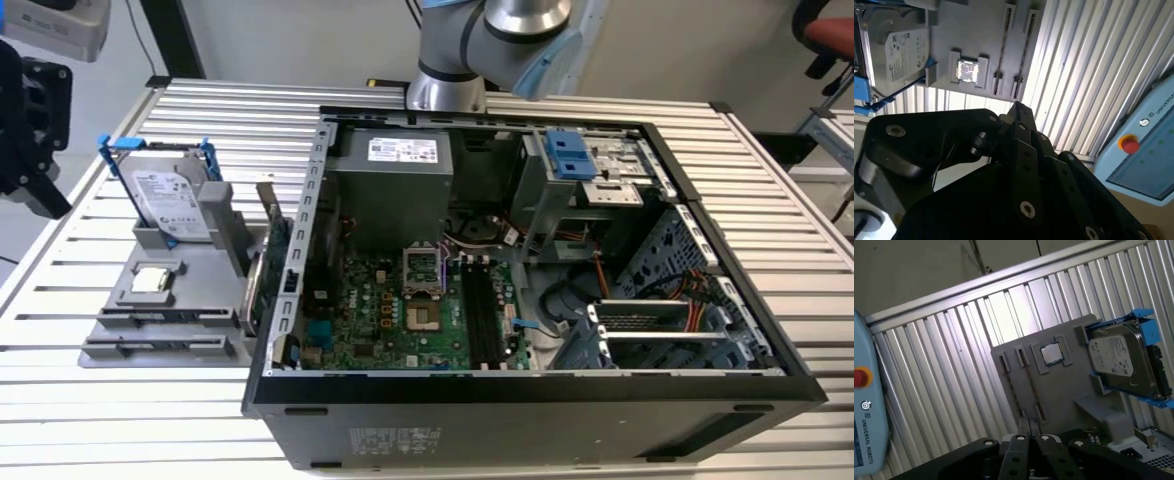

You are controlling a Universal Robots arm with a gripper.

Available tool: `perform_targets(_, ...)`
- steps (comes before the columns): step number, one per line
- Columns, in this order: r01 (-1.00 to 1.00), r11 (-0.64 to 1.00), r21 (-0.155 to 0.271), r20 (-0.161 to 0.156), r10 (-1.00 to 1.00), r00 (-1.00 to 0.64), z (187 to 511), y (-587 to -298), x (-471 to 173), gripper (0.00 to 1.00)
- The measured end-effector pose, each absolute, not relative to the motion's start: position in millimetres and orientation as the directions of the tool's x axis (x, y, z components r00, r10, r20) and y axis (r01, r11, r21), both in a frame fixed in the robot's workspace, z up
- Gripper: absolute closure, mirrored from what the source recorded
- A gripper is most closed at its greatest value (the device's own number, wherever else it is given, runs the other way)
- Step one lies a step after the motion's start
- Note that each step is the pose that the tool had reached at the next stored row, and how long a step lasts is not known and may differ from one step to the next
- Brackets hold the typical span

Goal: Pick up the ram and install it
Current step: 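Pick up the ram and move it above insertion slot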

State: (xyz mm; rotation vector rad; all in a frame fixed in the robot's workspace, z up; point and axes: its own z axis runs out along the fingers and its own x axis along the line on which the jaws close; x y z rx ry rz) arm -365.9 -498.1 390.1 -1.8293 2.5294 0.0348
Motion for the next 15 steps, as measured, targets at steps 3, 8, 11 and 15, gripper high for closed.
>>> perform_targets(3,-0.963,0.268,0.006,-0.029,-0.963,-0.268,390.0,-498.1,-365.9,1.0)
perform_targets(8,-0.981,0.192,0.006,-0.029,-0.981,-0.192,390.1,-498.1,-365.9,1.0)
perform_targets(11,-0.99,0.142,0.006,-0.029,-0.989,-0.143,390.0,-498.1,-365.9,1.0)
perform_targets(15,-0.997,0.074,0.005,-0.029,-0.997,-0.074,390.0,-498.1,-365.8,1.0)
